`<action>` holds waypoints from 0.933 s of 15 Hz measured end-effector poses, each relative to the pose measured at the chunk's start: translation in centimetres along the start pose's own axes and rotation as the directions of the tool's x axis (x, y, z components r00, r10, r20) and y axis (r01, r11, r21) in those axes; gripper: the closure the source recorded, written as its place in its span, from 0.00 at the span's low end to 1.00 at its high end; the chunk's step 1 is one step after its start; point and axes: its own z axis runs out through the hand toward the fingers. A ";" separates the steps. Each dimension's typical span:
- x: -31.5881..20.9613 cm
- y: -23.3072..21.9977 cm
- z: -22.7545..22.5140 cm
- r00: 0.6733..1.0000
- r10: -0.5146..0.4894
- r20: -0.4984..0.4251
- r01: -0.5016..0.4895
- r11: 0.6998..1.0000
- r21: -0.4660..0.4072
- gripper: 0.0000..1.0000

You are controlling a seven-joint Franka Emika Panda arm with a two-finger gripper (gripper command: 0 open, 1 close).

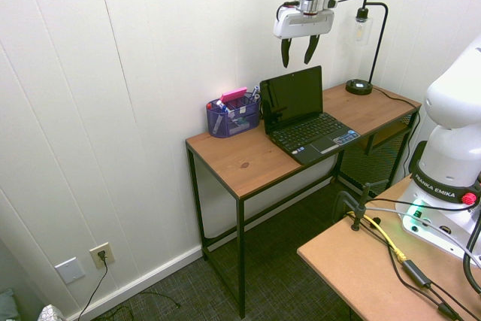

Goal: Close the laptop lid

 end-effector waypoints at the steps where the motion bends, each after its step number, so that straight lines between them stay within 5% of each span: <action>1: 1.0 -0.6 0.4 1.000 0.022 0.000 -0.022 1.000 0.003 0.00; 12: 8.3 -4.7 7.6 0.982 0.191 0.014 -0.190 0.981 -0.027 0.00; 13: 8.8 -4.9 8.2 0.980 0.198 0.016 -0.197 0.980 -0.030 1.00; 14: 9.3 -5.1 8.6 0.979 0.205 0.019 -0.204 0.978 -0.031 1.00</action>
